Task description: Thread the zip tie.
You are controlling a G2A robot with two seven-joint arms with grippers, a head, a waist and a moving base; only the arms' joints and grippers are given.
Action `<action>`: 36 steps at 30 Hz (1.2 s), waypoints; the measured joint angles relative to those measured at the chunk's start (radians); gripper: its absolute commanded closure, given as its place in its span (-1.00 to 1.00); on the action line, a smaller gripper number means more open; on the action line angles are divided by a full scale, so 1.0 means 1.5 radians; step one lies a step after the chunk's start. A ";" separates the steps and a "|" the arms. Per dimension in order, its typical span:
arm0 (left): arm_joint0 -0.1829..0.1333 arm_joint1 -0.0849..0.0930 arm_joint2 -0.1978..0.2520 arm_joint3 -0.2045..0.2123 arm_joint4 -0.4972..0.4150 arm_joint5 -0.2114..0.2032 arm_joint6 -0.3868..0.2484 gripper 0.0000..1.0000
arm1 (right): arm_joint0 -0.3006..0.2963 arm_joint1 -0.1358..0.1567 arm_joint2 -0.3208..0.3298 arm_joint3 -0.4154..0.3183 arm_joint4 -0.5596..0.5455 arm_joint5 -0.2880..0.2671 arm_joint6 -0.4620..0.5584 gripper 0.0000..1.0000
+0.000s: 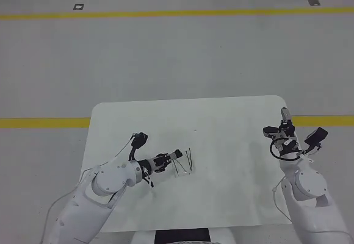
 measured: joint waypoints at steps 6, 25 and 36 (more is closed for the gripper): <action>-0.062 -0.003 0.044 0.027 0.008 0.028 -0.049 -1.00 | 0.000 0.000 0.000 0.000 0.000 0.000 0.000 -1.00; -0.130 -0.018 0.107 0.089 0.003 0.039 -0.013 -1.00 | 0.000 0.000 0.000 0.000 0.000 0.000 0.000 -1.00; -0.147 -0.020 0.117 0.092 0.004 0.039 -0.013 -1.00 | 0.000 0.000 0.000 0.000 0.000 0.000 0.000 -1.00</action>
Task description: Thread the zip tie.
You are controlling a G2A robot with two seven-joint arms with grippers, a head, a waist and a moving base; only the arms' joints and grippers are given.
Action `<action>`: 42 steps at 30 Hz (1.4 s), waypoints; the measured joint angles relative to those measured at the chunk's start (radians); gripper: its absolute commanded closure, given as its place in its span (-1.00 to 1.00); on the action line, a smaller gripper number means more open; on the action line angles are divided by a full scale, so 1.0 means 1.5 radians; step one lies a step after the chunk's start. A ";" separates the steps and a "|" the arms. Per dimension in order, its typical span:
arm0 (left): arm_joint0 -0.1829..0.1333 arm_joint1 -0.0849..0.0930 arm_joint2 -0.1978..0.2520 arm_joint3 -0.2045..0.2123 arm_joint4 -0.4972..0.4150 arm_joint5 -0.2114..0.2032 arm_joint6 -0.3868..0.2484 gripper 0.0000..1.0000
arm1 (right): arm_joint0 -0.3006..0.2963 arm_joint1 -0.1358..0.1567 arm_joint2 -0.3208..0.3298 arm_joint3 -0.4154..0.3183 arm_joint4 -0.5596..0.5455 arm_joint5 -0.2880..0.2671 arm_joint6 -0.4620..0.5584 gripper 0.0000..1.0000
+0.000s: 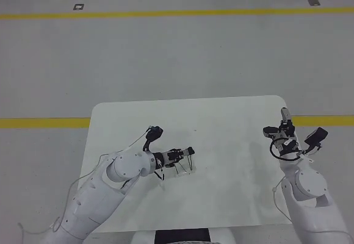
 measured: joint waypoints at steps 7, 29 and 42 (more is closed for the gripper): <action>-0.075 -0.019 0.055 0.065 0.012 0.001 -0.028 -1.00 | 0.000 0.000 0.000 0.000 0.000 0.000 0.000 -1.00; -0.153 -0.063 0.139 0.185 0.003 -0.012 -0.018 -1.00 | 0.000 0.000 0.000 0.000 0.000 0.000 0.000 -1.00; -0.156 -0.068 0.169 0.197 0.029 0.001 0.021 -1.00 | 0.000 0.000 0.000 0.000 0.000 0.000 0.000 -1.00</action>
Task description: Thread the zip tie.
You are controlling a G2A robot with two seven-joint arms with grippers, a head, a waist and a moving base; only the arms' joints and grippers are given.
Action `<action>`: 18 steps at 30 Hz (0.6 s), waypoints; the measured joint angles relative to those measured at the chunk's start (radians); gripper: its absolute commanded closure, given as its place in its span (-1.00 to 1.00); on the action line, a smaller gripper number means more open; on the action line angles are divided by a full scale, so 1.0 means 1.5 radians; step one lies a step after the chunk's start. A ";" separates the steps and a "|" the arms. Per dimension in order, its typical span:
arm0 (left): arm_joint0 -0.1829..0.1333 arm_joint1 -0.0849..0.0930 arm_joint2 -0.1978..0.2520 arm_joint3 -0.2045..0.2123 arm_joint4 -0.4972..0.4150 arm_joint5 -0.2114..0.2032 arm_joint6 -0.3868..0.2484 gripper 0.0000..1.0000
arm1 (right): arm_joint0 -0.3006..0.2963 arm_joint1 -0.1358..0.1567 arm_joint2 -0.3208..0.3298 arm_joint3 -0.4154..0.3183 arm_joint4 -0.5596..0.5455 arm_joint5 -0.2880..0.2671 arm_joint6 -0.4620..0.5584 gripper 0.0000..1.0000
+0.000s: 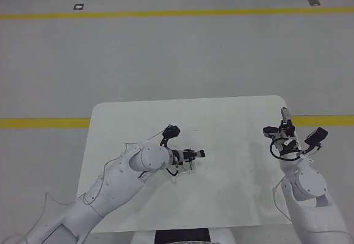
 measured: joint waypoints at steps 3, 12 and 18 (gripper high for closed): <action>-0.006 -0.005 0.012 0.008 0.005 0.000 0.008 -1.00 | 0.000 0.000 0.000 0.000 0.000 0.000 0.000 -1.00; -0.008 -0.006 0.015 -0.021 0.009 0.000 0.014 -1.00 | 0.000 0.000 0.000 0.000 0.000 0.000 0.000 -1.00; -0.002 -0.001 0.013 -0.050 0.040 0.000 -0.005 -1.00 | 0.000 0.000 0.000 0.000 0.000 0.000 0.000 -1.00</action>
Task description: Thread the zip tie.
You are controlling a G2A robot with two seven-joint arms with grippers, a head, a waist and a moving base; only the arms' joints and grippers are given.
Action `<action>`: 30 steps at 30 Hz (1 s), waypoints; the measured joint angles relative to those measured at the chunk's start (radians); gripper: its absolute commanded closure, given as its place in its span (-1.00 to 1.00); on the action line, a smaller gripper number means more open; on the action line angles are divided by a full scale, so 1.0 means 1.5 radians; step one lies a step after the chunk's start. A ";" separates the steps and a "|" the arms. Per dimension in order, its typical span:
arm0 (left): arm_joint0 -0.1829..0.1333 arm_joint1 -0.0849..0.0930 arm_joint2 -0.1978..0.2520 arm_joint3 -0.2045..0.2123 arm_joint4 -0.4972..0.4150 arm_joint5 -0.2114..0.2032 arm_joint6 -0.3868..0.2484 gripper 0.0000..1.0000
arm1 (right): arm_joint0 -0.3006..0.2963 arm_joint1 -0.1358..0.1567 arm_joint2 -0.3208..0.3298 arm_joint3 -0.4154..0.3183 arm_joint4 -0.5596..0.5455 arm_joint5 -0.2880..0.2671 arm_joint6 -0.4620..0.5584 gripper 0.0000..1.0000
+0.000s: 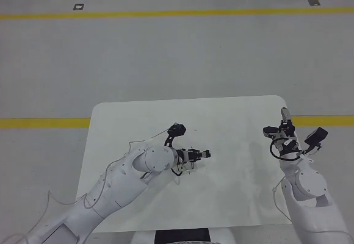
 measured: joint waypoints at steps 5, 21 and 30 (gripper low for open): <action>-0.010 -0.008 0.014 0.019 0.012 0.000 -0.010 -1.00 | 0.000 0.000 0.000 0.000 0.000 0.000 0.000 -1.00; -0.041 -0.040 0.045 0.096 0.015 0.000 -0.005 -0.72 | 0.000 0.000 0.000 0.000 0.000 0.000 0.000 -1.00; -0.033 -0.046 0.035 0.100 0.034 0.000 -0.006 -0.50 | 0.000 0.000 0.000 0.000 0.000 0.000 0.000 -1.00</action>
